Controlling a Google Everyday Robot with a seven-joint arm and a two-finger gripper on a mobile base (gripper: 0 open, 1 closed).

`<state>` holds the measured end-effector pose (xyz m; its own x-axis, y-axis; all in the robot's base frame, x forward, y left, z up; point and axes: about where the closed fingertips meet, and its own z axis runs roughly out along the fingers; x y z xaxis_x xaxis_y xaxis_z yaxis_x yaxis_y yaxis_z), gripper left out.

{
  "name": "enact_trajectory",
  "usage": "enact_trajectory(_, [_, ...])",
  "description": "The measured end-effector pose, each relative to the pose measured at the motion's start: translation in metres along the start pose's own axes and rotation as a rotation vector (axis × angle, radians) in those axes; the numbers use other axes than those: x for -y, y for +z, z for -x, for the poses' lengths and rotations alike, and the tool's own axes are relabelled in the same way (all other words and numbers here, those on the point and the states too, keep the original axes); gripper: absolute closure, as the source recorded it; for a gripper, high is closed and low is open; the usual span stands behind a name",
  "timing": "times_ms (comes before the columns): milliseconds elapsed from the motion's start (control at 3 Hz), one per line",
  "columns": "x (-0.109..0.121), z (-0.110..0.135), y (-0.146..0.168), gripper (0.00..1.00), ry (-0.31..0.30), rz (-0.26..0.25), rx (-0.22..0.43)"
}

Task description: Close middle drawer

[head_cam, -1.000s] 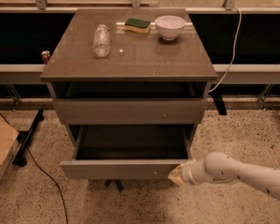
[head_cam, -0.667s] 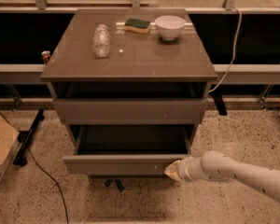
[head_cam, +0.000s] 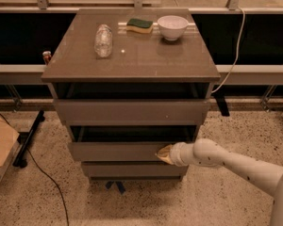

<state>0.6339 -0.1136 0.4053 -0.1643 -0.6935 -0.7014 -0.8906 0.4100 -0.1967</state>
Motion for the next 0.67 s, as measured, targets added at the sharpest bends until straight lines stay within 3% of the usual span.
enact_trajectory(333, [0.0134,0.0096,0.0075,0.00,-0.021,-0.017,0.022])
enact_trajectory(667, [0.0108,0.0097,0.0069,0.00,-0.021,-0.017,0.022])
